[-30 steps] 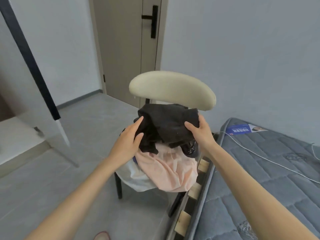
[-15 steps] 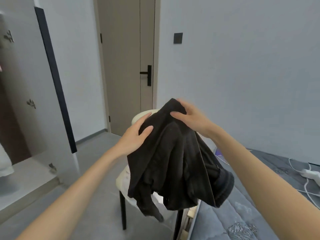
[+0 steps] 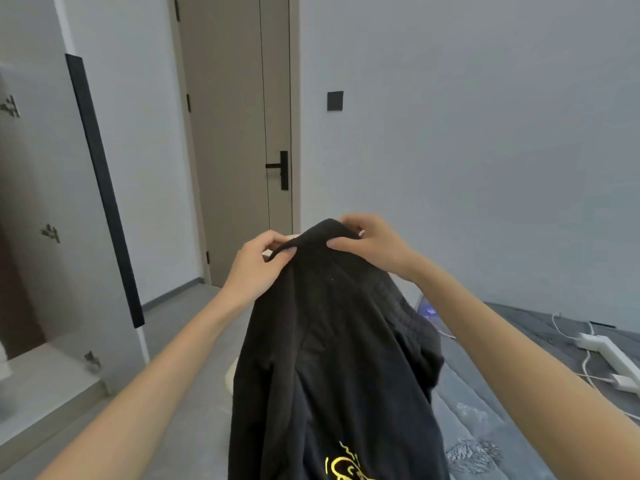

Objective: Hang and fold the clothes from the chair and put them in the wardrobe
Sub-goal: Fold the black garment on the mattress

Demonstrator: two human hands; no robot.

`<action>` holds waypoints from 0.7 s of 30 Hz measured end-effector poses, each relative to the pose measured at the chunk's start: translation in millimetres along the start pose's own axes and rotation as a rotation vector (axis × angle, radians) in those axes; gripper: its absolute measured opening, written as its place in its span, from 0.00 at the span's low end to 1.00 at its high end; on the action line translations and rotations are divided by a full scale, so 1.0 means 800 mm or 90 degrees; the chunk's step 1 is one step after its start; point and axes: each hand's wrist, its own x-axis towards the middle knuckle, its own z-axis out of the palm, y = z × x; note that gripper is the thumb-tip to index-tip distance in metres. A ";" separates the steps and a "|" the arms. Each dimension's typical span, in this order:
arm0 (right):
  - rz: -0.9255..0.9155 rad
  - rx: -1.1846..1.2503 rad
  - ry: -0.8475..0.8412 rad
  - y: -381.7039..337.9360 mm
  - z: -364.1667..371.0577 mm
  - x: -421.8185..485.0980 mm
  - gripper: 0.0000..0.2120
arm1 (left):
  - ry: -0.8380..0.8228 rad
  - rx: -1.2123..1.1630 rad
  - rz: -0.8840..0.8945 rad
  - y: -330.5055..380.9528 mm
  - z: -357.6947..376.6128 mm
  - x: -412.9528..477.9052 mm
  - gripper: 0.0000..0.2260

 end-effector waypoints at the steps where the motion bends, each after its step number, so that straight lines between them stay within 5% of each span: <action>1: 0.005 -0.006 -0.005 0.005 0.005 0.000 0.06 | -0.006 0.002 -0.005 -0.004 -0.003 -0.003 0.06; 8: -0.031 0.104 -0.080 -0.002 0.023 0.008 0.07 | -0.152 -0.154 -0.102 -0.023 -0.021 -0.014 0.15; 15: -0.090 0.129 -0.130 -0.017 0.028 0.018 0.07 | -0.235 -0.179 -0.152 -0.030 -0.010 -0.011 0.10; 21: -0.040 0.045 -0.099 0.021 0.032 0.015 0.06 | -0.240 0.077 -0.011 -0.062 -0.031 -0.008 0.20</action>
